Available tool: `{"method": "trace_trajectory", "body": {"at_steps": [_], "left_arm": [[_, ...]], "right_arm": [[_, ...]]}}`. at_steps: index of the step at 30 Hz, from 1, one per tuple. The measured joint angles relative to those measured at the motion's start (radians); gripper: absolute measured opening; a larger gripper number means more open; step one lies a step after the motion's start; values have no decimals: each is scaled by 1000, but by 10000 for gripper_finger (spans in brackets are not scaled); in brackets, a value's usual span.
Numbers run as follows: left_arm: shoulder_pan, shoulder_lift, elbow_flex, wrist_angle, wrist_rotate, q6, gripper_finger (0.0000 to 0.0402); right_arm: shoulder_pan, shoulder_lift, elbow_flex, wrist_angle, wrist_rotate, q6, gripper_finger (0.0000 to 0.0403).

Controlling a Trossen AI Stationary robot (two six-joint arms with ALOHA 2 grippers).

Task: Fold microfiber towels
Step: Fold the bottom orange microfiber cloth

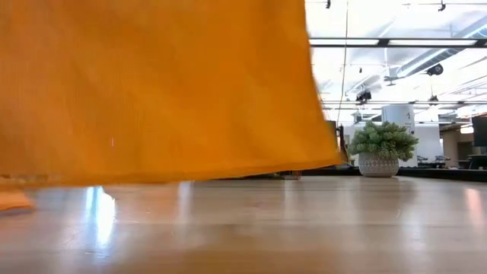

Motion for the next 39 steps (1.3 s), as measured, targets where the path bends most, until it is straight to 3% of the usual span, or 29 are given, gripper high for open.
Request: {"method": "trace_trajectory", "body": {"at_steps": [5,9,15,21,39], "left_arm": [[45,-17,10,-17,191,4,1],[59,-16,10,-86,227,49,1],[90,-13,4,-269,194,76,1],[99,-11,2,-283,152,130,1],[98,-16,-56,-282,161,144,0]], "right_arm": [[12,-14,0,-6,7,88,8],[20,-16,0,-19,24,143,8],[22,14,-8,-53,28,198,8],[29,46,-9,-67,50,248,8],[48,38,53,-170,131,347,8]]}}
